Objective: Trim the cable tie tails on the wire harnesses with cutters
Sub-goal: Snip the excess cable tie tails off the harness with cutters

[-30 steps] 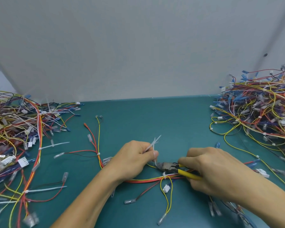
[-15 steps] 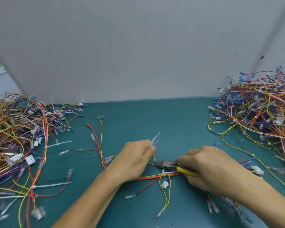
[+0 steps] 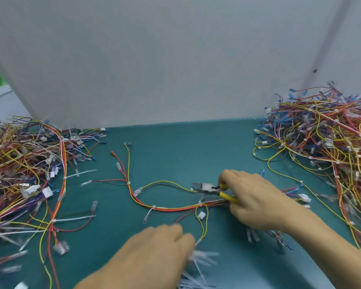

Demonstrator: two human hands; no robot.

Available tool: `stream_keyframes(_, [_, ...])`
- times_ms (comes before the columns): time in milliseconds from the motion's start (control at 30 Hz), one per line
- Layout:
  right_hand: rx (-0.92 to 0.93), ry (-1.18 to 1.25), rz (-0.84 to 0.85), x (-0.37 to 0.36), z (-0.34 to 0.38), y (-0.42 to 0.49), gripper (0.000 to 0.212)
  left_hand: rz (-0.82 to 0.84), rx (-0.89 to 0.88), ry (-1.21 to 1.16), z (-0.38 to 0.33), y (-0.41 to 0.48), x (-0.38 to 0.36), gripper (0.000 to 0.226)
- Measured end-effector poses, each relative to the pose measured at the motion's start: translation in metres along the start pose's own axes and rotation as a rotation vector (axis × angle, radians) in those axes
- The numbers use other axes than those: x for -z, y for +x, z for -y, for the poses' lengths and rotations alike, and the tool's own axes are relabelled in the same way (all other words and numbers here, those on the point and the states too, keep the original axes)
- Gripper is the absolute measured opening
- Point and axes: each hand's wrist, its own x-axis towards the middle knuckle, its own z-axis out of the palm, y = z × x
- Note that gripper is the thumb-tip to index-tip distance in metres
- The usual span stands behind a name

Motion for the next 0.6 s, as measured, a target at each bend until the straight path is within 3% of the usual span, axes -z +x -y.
stream_keyframes(67, [0.024, -0.020, -0.008, -0.003, 0.008, 0.001, 0.025, 0.053, 0.035, 0.032, -0.008, -0.008, -0.010, 0.013])
stream_keyframes(200, [0.034, -0.022, 0.009, -0.010, 0.021, 0.007, 0.027, -0.203, -0.030, -0.021, -0.010, -0.015, -0.013, 0.015])
stream_keyframes(333, [0.007, -0.062, -0.029, -0.013, 0.024, 0.010, 0.027, -0.231, -0.092, -0.031, -0.004, -0.020, -0.004, 0.018])
stream_keyframes(400, [-0.091, -0.040, -0.083, -0.009, 0.020, 0.010, 0.021, -0.181, -0.068, -0.095, 0.009, -0.021, -0.003, 0.024])
stream_keyframes(433, [-0.155, -0.012, -0.118, -0.007, 0.017, 0.009, 0.016, -0.149, 0.006, -0.150, 0.016, -0.020, 0.003, 0.033])
stream_keyframes(500, [-0.287, -0.002, -0.207, -0.002, 0.006, 0.006, 0.005, -0.272, 0.160, -0.180, 0.036, -0.009, 0.012, 0.039])
stream_keyframes(600, [-0.503, -0.081, -0.197, 0.008, -0.014, -0.001, 0.020, -0.413, 0.493, -0.166, 0.072, 0.015, 0.023, 0.035])
